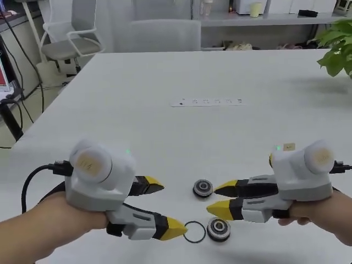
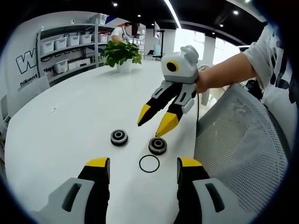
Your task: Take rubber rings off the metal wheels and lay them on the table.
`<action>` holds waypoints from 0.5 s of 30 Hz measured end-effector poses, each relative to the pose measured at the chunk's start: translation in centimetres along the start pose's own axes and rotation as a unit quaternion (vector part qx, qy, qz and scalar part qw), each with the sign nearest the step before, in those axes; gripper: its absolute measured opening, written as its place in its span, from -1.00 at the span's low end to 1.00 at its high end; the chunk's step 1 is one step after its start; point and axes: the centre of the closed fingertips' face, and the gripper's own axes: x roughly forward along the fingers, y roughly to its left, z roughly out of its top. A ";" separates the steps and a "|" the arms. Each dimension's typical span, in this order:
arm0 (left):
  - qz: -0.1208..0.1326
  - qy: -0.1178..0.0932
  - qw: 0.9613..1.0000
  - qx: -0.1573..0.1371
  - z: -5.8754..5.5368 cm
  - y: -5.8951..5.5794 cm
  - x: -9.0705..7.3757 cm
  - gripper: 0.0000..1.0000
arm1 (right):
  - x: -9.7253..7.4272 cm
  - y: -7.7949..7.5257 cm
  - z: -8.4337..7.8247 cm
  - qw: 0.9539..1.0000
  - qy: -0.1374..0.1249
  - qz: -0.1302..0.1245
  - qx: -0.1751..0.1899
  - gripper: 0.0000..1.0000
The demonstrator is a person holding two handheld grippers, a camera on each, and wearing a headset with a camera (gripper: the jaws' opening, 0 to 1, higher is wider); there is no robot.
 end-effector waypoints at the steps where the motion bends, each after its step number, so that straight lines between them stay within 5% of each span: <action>1: -0.001 0.000 1.000 0.000 0.1 0.0 0.1 0.10 | -0.1 0.0 0.0 1.000 -0.001 -0.001 0.000 -0.44; 15: -0.015 -0.003 1.000 0.000 1.1 -0.4 1.8 0.09 | -1.9 -0.9 -0.9 1.000 -0.013 -0.021 0.016 -0.42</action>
